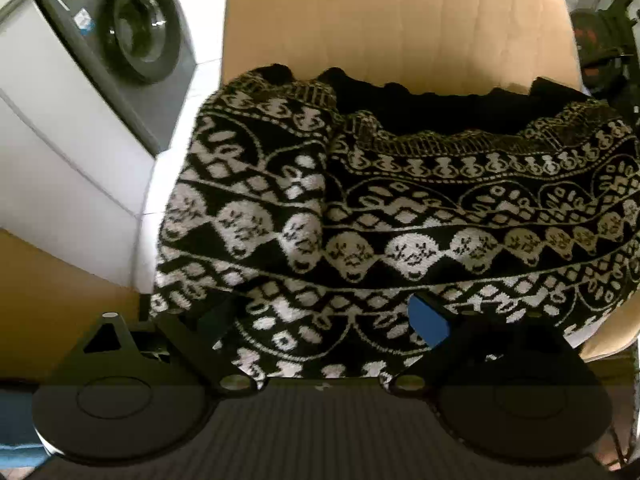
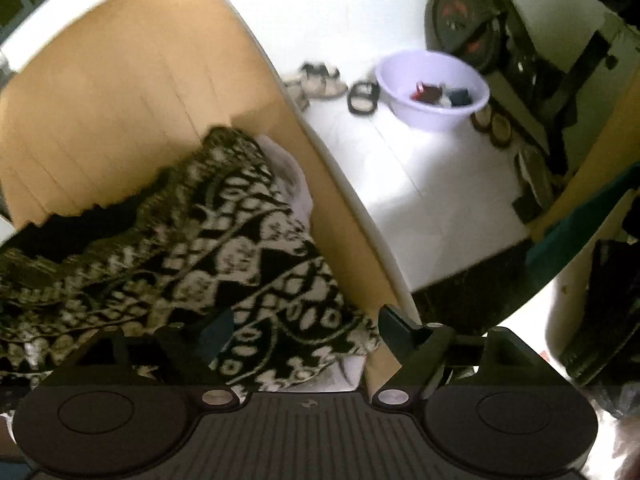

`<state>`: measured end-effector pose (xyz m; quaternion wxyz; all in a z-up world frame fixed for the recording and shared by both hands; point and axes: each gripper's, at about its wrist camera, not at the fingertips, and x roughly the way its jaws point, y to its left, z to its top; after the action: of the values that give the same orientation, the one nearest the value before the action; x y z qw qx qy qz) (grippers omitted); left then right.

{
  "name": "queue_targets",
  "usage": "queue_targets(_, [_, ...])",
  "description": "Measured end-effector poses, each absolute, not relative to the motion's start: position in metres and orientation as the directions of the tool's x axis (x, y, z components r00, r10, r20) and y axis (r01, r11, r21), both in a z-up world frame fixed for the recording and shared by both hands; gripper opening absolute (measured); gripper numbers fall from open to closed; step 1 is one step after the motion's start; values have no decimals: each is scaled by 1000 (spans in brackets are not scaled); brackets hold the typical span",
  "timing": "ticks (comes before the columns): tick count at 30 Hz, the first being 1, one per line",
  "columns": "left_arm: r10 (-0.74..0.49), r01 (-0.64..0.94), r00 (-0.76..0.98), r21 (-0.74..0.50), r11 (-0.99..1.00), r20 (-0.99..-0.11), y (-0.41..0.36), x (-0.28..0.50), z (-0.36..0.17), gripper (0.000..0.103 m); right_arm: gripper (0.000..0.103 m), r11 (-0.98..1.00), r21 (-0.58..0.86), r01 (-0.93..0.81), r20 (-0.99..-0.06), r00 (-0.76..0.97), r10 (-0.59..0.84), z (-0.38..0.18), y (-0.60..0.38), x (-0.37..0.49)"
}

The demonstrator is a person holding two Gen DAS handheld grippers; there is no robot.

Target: Fold clothes

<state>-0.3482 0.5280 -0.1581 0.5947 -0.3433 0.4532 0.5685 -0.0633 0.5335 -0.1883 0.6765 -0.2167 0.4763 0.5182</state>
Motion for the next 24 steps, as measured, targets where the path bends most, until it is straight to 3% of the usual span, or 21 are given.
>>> queue_targets(8, [421,-987,-23,87,134,-907,487,-340,-110,95,102,331,203,-921,-770,59,636,-119,479,-77])
queue_targets(16, [460,-986,59,21,167,-886,424,-341,-54,96,102,343,246,-907,-746,50,665,-65,417,-86])
queue_targets(24, [455,-986,72,4,165,-888,332,-366,-9,97,102,266,180,-947,-737,49,674,-12,332,-122])
